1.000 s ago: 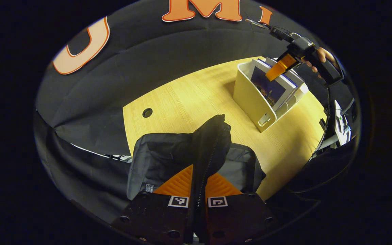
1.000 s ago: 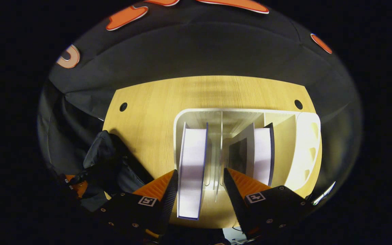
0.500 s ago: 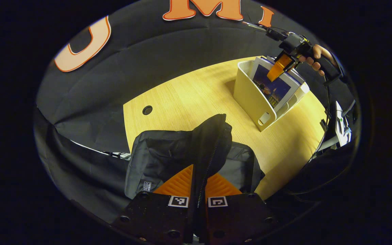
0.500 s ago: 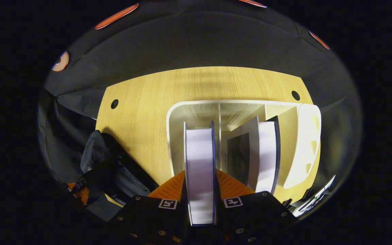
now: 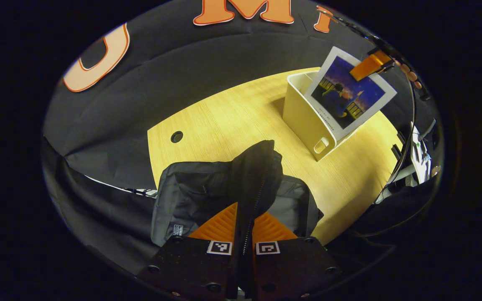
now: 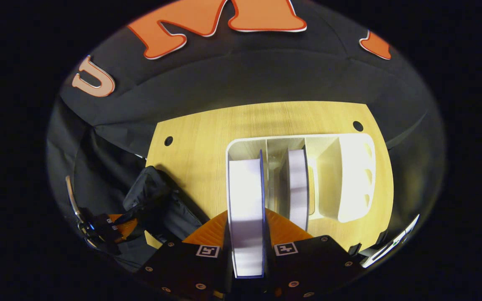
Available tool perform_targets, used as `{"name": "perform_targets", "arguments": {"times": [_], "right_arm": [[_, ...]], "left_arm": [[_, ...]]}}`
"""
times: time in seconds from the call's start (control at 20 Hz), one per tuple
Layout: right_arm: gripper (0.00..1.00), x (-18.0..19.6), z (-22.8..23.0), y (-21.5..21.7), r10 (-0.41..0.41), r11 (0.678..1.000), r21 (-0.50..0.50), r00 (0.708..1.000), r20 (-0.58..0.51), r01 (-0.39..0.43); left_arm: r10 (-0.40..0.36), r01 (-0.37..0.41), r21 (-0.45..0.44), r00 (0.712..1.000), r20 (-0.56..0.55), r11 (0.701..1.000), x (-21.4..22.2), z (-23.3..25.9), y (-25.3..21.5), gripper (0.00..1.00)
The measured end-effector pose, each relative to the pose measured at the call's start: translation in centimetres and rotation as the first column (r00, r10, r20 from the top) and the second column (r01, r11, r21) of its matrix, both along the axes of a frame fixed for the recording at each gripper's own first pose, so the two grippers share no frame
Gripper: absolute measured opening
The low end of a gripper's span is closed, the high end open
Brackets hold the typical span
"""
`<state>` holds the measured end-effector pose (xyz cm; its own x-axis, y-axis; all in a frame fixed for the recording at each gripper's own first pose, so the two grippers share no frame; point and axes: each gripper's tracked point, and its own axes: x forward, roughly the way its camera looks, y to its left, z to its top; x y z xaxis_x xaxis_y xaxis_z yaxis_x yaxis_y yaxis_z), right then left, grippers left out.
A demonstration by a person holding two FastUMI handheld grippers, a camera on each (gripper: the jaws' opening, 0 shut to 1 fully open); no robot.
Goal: Open the schoolbag, grab two books from the bookshelf and put them into the schoolbag.
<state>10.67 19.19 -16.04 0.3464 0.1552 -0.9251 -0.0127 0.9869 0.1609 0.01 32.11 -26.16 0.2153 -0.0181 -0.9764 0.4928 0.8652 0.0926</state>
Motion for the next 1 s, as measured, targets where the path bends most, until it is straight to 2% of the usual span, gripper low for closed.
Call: {"name": "perform_targets", "arguments": {"times": [0.3, 0.45, 0.65, 1.0], "right_arm": [[0.32, -1.9, 4.2, 0.1, 0.010, 0.995, 0.100, 0.997, 0.081, -0.018], [0.32, -2.1, 4.1, 0.6, 0.014, 0.990, 0.138, 0.993, 0.114, -0.030], [0.31, -4.4, 4.8, 2.9, 0.025, 0.969, 0.241, 0.993, 0.114, -0.052], [0.31, -7.7, 1.1, 6.4, 0.010, 0.919, 0.393, 0.997, 0.075, -0.039]], "left_arm": [[0.036, -0.036, -0.024, 0.999, 0.006, 0.999, 0.6, 0.8, -0.7, 0.07], [0.051, -0.051, -0.039, 0.999, 0.004, 0.998, 1.0, 0.9, -1.6, 0.07], [0.060, -0.060, -0.056, 0.998, 0.004, 0.997, 1.2, 1.4, -2.2, 0.07], [0.064, -0.064, -0.057, 0.998, 0.003, 0.996, 1.4, 1.4, -2.5, 0.07]]}}
